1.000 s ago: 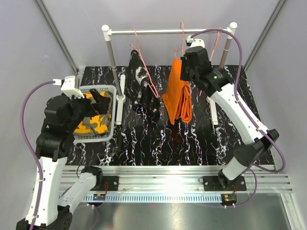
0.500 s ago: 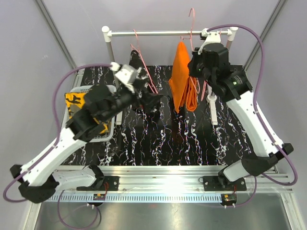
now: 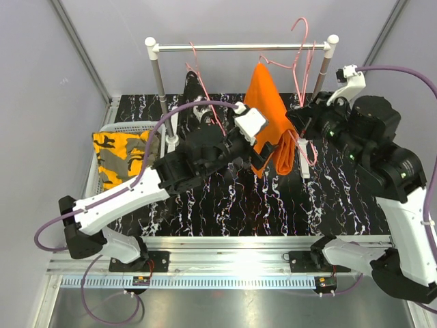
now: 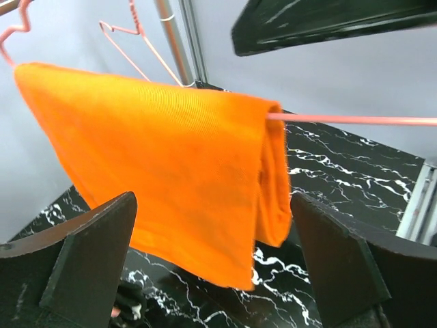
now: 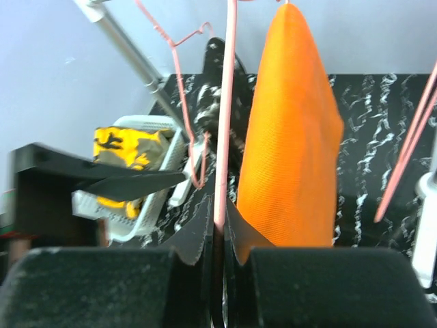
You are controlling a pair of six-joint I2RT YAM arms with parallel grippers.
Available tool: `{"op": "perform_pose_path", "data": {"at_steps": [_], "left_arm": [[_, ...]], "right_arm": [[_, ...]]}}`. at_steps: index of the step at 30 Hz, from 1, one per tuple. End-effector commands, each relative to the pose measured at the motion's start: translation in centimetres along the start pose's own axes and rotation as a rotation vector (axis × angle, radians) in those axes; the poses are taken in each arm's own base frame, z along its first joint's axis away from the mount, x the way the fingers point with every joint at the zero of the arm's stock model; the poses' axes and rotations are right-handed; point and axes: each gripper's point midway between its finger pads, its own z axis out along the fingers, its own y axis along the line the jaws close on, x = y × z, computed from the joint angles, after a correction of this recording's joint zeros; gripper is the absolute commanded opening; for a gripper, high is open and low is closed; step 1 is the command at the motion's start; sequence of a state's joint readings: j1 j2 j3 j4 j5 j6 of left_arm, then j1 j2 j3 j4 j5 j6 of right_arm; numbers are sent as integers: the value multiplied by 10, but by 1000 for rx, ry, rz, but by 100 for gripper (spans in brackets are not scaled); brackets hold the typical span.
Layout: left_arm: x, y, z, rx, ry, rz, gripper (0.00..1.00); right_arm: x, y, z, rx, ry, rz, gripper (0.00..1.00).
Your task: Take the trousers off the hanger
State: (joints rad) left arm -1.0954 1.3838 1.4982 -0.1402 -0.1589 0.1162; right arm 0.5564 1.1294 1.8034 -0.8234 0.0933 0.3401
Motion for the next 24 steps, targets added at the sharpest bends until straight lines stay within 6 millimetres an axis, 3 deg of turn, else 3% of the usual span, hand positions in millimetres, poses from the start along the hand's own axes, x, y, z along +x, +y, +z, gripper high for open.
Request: {"op": "perform_pose_path", "data": {"at_steps": [1, 2, 12, 13, 14, 17, 18, 19, 23, 24], "left_arm": [[-50, 7, 3, -60, -141, 30, 99], [-42, 5, 10, -55, -118, 35, 99], [-32, -3, 33, -67, -73, 42, 93], [-30, -3, 34, -65, -67, 48, 88], [-28, -2, 35, -68, -56, 52, 76], [-24, -4, 37, -66, -44, 59, 66], [-22, -4, 38, -68, -41, 63, 50], [-23, -4, 38, -69, -42, 63, 44], [-24, -8, 33, -46, -41, 67, 33], [-25, -9, 32, -41, -45, 68, 47]], "right_arm": [[-65, 39, -35, -188, -246, 46, 0], [-64, 40, -38, -200, -244, 47, 0], [-65, 52, -67, -285, -256, 74, 0], [-67, 53, -69, -288, -261, 76, 0], [-69, 53, -72, -286, -270, 75, 0], [-71, 53, -77, -289, -276, 74, 0], [-72, 54, -79, -296, -281, 74, 0], [-73, 54, -81, -298, -285, 74, 0], [-76, 49, -79, -269, -300, 62, 0], [-75, 47, -77, -255, -295, 60, 0]]}}
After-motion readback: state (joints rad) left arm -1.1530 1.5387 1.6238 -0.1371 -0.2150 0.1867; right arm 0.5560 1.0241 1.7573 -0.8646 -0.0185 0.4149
